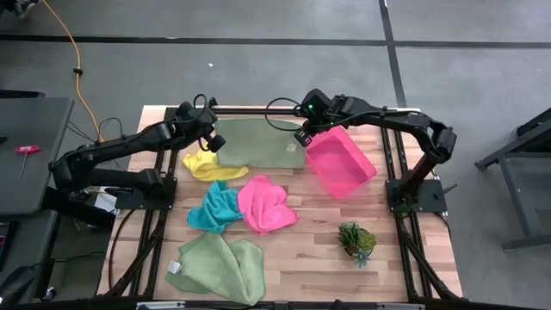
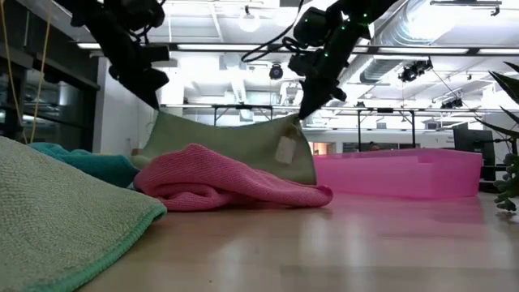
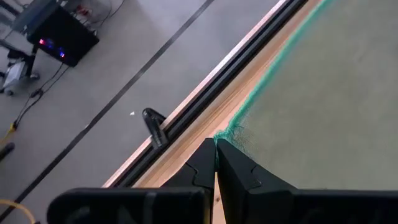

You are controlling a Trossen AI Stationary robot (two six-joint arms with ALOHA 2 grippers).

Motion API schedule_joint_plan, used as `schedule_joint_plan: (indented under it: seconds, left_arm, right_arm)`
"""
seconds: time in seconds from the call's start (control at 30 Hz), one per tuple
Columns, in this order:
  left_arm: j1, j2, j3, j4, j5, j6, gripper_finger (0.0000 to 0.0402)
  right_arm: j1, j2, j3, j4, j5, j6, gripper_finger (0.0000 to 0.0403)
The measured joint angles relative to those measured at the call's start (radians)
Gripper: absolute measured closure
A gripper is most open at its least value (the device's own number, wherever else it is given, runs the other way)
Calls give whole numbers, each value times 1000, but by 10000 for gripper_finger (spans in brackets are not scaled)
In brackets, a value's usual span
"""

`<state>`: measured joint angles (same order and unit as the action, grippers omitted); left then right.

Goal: Fold microfiber towels
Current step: Fold the top light green microfiber cloth

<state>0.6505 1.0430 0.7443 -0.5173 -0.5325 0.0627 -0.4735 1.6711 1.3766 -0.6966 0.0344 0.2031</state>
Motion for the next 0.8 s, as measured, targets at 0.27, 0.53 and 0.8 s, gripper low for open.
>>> schedule_joint_plan:
  seconds: [0.27,0.53,0.8]
  left_arm:
    - [46,54,-44,51,31,1,401]
    - [46,58,-44,61,17,56,399]
    - [46,57,-44,61,-10,88,398]
  right_arm:
    - [-5,0,0,-20,36,21,403]
    - [-5,49,0,-17,36,58,403]
    - [-9,60,0,30,44,64,402]
